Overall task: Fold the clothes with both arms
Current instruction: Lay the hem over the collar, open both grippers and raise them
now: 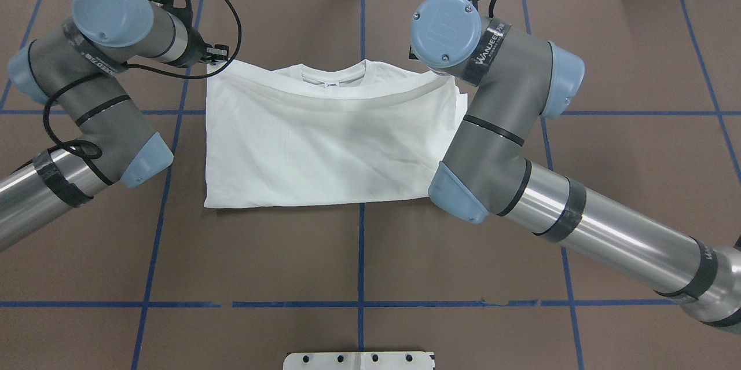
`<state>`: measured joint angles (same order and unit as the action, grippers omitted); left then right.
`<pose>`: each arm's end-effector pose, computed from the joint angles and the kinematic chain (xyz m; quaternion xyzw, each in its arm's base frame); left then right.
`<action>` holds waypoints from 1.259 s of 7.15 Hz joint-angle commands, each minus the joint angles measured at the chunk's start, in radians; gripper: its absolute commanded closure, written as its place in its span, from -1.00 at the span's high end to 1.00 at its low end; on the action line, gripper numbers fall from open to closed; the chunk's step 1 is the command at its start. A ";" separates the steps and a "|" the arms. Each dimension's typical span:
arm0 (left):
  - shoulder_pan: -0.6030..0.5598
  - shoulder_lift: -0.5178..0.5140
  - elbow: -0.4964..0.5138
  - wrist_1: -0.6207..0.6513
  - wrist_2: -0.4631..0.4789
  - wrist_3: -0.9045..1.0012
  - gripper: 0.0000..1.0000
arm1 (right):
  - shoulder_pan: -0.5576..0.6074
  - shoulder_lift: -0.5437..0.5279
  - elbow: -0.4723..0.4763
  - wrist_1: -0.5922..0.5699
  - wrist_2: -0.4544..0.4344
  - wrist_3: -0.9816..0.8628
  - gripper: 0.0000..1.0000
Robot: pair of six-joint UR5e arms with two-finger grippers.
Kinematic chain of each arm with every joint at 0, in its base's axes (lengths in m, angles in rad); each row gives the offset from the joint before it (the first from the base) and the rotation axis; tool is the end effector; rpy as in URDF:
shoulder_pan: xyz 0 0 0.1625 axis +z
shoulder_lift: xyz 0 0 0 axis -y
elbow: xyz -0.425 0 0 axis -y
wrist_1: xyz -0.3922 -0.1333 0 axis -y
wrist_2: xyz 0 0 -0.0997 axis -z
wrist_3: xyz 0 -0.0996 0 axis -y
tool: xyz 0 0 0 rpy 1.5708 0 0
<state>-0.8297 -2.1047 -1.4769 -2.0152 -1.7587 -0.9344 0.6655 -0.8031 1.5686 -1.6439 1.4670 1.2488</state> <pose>0.3947 -0.6012 0.3462 0.2221 0.3733 -0.0469 0.8995 -0.4760 -0.5563 0.2091 0.2036 -0.2753 0.1779 0.9226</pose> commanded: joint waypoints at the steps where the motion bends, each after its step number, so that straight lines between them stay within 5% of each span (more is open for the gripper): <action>1: 0.043 -0.005 0.088 -0.074 0.045 -0.004 -1.00 | 0.009 0.005 -0.131 0.105 -0.004 -0.029 -1.00; 3: 0.058 -0.009 0.089 -0.074 0.047 -0.004 -1.00 | 0.009 0.004 -0.150 0.110 -0.004 -0.043 -1.00; 4: 0.058 -0.008 0.086 -0.079 0.047 0.006 -0.16 | 0.011 0.001 -0.150 0.114 -0.004 -0.054 -0.75; 5: 0.055 -0.002 0.070 -0.098 0.042 0.011 0.99 | 0.013 0.004 -0.148 0.116 -0.002 -0.063 0.98; 7: 0.053 0.070 -0.064 -0.103 0.000 0.011 1.00 | 0.043 -0.008 -0.098 0.119 0.065 -0.136 1.00; 9: 0.095 0.249 -0.256 -0.109 -0.015 -0.017 1.00 | 0.040 -0.092 -0.003 0.160 0.067 -0.140 1.00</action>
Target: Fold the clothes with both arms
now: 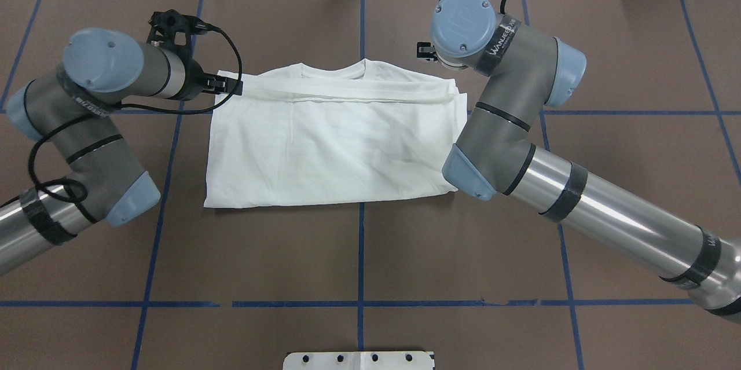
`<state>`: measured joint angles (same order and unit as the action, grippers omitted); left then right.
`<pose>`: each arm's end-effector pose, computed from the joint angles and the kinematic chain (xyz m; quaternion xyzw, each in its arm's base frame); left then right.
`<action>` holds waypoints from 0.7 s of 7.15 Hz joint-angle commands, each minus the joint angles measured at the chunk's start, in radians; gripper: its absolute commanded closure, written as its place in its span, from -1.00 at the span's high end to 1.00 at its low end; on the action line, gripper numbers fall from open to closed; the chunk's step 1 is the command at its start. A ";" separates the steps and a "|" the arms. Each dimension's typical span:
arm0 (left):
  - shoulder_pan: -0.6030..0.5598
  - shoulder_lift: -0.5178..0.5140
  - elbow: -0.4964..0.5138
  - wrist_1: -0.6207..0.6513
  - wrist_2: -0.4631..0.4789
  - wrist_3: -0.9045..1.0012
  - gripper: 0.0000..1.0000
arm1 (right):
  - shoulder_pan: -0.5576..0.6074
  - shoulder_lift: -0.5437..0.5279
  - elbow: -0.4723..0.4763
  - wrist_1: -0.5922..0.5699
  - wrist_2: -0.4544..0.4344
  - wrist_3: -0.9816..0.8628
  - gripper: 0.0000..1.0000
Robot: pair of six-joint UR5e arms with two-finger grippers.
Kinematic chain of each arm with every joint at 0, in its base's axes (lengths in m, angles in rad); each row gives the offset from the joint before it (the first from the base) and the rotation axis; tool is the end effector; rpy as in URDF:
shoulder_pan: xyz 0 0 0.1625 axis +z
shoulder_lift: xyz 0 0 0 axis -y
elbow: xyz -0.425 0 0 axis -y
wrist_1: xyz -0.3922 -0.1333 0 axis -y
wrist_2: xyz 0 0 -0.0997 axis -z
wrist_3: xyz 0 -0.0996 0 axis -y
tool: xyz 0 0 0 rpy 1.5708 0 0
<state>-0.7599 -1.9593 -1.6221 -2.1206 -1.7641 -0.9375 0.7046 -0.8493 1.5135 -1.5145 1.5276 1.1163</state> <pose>0.3942 -0.5321 0.3592 0.2381 0.4170 -0.0097 0.8771 -0.4671 -0.5777 0.2488 0.2099 -0.2838 0.1242 0.9273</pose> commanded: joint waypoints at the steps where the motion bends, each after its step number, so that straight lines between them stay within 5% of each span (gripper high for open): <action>1: 0.080 0.176 -0.149 -0.043 -0.005 -0.079 1.00 | -0.005 -0.056 0.054 0.051 0.005 -0.007 1.00; 2: 0.137 0.236 -0.148 -0.159 0.002 -0.140 1.00 | -0.007 -0.054 0.054 0.053 0.006 -0.007 1.00; 5: 0.258 0.260 -0.150 -0.196 0.089 -0.239 0.95 | -0.008 -0.053 0.054 0.053 0.006 -0.007 1.00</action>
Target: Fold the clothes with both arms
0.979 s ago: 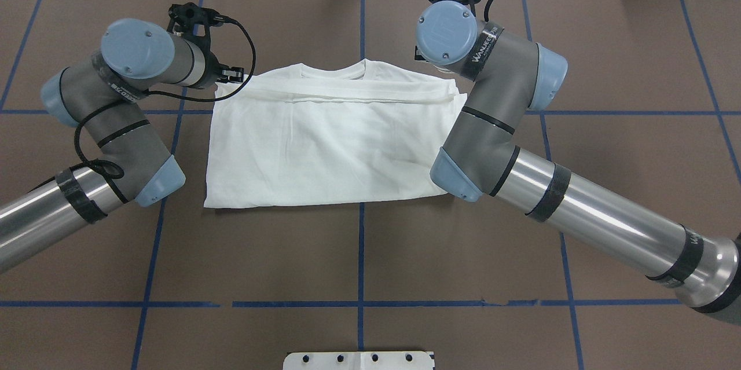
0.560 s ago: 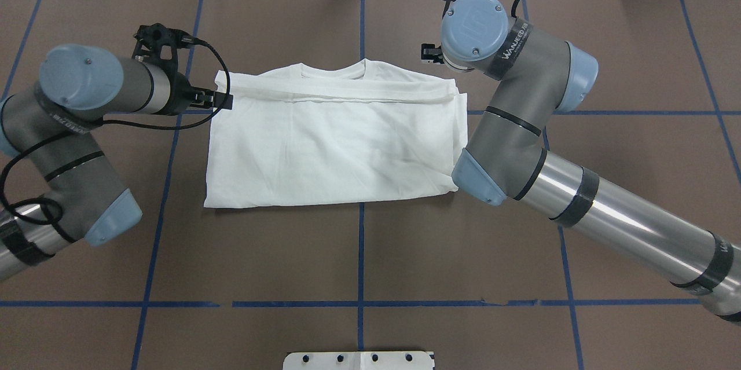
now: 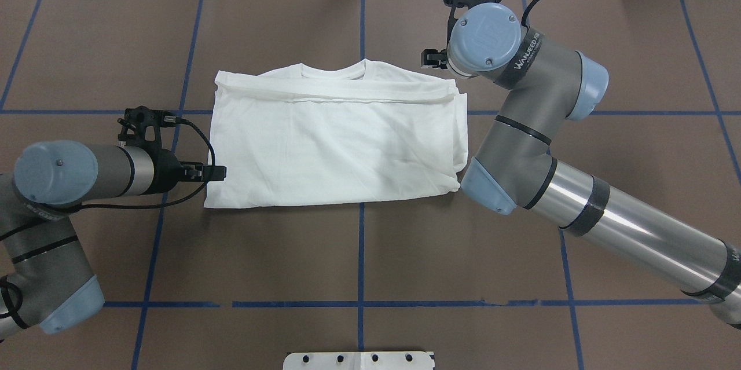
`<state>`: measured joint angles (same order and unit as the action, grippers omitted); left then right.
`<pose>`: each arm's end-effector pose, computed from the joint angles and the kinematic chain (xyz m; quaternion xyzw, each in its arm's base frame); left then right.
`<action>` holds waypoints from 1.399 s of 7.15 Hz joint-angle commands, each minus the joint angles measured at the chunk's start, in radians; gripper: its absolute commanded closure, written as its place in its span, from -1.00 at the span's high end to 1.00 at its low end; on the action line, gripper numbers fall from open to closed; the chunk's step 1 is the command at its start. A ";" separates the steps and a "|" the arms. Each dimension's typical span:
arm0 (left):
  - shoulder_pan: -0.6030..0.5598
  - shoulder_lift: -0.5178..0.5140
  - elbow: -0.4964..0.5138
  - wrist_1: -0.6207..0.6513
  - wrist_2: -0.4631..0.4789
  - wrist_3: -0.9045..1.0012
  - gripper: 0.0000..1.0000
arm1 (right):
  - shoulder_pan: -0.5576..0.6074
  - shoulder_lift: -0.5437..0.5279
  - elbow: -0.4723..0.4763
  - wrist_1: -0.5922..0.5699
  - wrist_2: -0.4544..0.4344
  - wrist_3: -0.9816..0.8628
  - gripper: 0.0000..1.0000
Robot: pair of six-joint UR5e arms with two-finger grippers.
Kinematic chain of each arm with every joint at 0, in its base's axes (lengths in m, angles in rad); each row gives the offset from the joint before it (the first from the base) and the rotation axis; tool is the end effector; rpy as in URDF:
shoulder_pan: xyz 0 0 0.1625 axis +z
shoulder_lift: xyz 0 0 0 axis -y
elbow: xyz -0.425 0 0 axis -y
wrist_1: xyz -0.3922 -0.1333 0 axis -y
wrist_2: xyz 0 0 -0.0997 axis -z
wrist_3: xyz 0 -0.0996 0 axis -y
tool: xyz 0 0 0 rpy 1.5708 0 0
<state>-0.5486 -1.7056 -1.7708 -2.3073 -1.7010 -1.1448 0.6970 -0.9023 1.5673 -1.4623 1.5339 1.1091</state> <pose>0.4167 -0.3958 0.4146 0.1891 0.4762 -0.0194 0.8585 -0.4587 -0.5627 0.2556 0.2208 -0.3062 0.1156 0.9188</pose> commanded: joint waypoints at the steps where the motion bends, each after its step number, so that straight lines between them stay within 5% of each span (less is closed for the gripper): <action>1: 0.068 0.006 -0.001 -0.009 0.026 -0.036 0.95 | -0.001 -0.001 0.000 0.000 0.000 0.000 1.00; 2: 0.087 0.006 -0.001 -0.011 0.029 -0.067 0.72 | -0.001 -0.001 0.000 0.000 -0.001 0.000 1.00; 4: 0.099 0.006 -0.024 -0.009 0.041 -0.096 -0.70 | -0.001 -0.001 0.000 0.000 -0.001 0.000 1.00; 5: 0.099 0.007 -0.032 -0.009 0.041 -0.096 -1.00 | -0.001 -0.001 0.000 0.000 -0.001 0.000 1.00; 10: -0.005 0.073 -0.042 -0.006 0.031 0.027 -1.00 | -0.008 -0.001 0.002 0.000 -0.006 0.011 1.00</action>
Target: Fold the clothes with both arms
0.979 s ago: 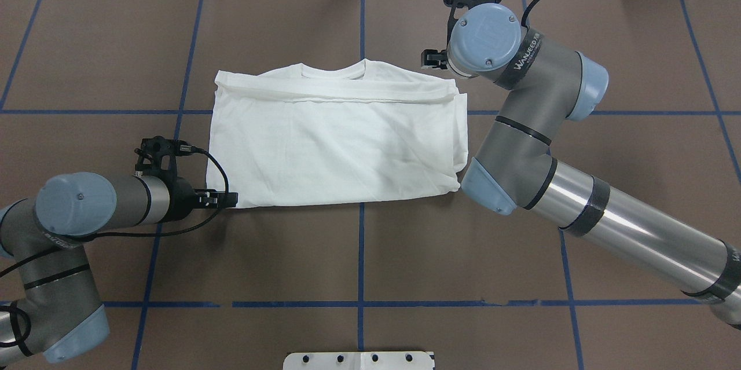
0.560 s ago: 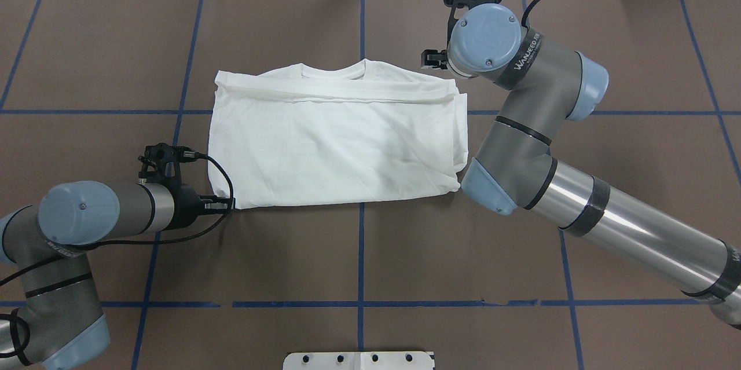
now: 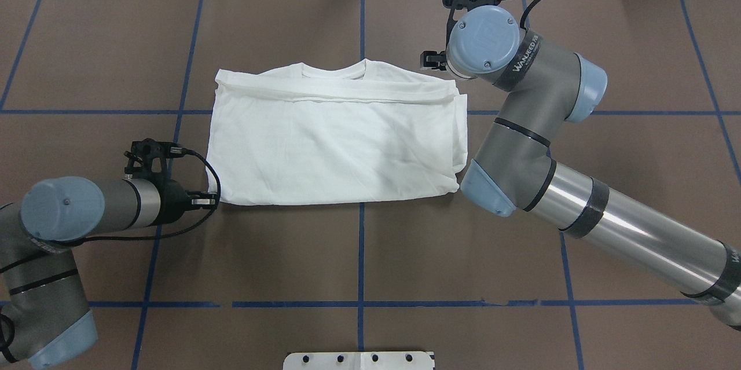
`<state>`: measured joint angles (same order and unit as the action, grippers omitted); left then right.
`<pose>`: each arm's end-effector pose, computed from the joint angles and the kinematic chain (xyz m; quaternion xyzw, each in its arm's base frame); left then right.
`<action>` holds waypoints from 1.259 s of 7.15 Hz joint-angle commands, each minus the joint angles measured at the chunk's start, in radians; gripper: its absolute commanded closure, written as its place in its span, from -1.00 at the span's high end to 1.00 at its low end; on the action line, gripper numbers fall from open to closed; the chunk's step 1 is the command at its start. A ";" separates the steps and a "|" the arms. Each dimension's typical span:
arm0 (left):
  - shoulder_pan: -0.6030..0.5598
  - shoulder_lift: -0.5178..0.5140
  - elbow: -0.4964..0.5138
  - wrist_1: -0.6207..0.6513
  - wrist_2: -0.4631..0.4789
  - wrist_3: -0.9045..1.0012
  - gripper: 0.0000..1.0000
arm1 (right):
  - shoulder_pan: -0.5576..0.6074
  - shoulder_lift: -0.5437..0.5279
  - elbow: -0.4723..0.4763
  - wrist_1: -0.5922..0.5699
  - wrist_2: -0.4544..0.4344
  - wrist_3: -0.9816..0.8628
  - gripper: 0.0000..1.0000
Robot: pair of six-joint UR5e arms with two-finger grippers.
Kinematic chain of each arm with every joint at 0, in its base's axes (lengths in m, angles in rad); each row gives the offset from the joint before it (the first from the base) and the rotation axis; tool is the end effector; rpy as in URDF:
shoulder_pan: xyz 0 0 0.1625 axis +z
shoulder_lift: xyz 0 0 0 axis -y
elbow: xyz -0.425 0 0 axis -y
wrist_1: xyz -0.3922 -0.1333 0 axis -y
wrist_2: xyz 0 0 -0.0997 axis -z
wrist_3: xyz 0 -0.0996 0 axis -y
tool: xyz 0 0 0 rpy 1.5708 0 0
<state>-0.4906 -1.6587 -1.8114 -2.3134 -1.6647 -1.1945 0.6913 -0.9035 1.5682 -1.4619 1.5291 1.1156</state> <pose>0.4209 -0.3653 0.4193 0.1775 0.4796 -0.0252 0.8590 -0.4614 -0.5602 0.2559 0.2208 -0.3064 0.1169 0.9185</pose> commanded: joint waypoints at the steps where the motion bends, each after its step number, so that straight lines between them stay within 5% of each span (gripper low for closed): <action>1: -0.128 0.034 0.006 0.003 -0.004 0.184 -1.00 | -0.003 0.000 0.000 0.000 -0.001 0.004 1.00; 3: -0.308 0.014 0.079 0.009 -0.009 0.359 -1.00 | -0.010 0.002 0.001 0.002 -0.003 0.009 1.00; 4: -0.391 -0.075 0.172 0.012 -0.010 0.413 -1.00 | -0.012 0.002 0.001 0.002 -0.003 0.009 1.00; 6: -0.446 -0.403 0.551 0.012 0.000 0.437 -1.00 | -0.032 0.000 0.000 0.014 -0.006 0.013 1.00; 9: -0.474 -0.642 0.831 0.008 0.069 0.417 -1.00 | -0.064 0.003 -0.007 0.044 -0.006 0.030 1.00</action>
<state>-0.9581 -2.2107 -1.0787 -2.3054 -1.6411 -0.7658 0.6433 -0.9006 1.5656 -1.4307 1.5234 1.1345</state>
